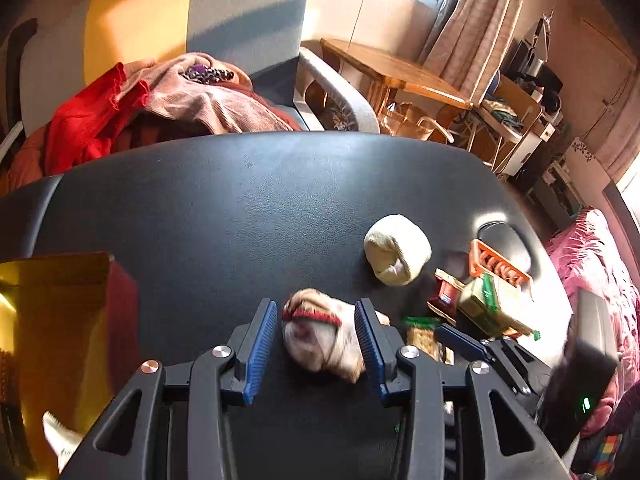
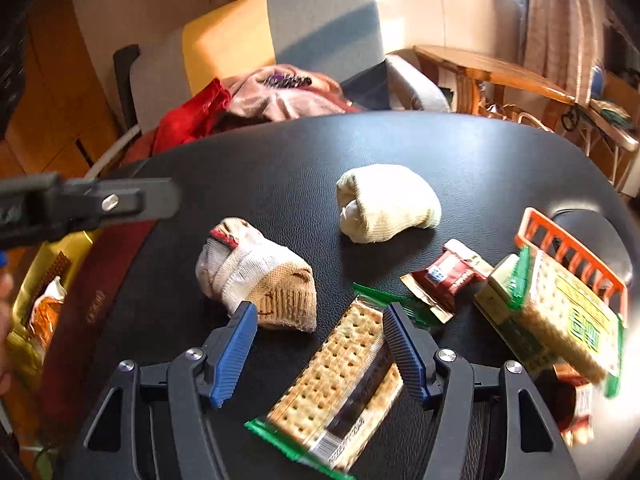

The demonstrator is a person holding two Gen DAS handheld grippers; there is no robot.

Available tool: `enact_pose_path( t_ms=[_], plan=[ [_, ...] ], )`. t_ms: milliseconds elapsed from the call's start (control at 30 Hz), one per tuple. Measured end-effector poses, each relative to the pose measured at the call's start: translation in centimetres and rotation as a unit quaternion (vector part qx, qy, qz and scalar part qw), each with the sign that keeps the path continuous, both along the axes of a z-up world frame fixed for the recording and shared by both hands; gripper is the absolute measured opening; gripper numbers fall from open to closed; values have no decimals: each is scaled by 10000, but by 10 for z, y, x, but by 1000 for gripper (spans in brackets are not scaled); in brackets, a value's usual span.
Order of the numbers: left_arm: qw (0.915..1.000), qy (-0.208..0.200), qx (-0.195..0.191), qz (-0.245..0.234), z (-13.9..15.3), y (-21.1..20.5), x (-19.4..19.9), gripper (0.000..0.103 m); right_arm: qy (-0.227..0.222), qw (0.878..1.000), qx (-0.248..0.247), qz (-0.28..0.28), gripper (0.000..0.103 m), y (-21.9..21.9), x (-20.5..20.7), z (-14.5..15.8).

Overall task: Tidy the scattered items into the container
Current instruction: 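Grasp the white sock with the left tool while the right tool approaches the green cracker pack, then grasp the green-wrapped cracker pack with the right tool while the left tool holds the sock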

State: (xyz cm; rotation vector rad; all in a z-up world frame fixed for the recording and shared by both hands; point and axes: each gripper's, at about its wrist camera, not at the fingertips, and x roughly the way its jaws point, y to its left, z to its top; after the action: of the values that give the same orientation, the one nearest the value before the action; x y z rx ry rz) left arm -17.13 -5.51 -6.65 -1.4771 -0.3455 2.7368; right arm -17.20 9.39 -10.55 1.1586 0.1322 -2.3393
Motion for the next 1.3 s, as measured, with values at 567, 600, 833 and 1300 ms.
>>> enact_pose_path(
  t_ms=[567,600,833,1300],
  plan=[
    [9967,-415,-548,-431,-58,31,-3,40,105,9938,913,620,72,6,27,-9],
    [9970,-421,-515,-404,-58,31,4,40,39,9939,899,630,72,9,32,-11],
    [9974,-378,-473,-379,-58,31,48,40,-296,9950,732,608,70,38,70,-16],
    [9985,142,-305,-442,-25,19,115,48,-294,9984,95,-483,71,59,70,9]
  ],
)
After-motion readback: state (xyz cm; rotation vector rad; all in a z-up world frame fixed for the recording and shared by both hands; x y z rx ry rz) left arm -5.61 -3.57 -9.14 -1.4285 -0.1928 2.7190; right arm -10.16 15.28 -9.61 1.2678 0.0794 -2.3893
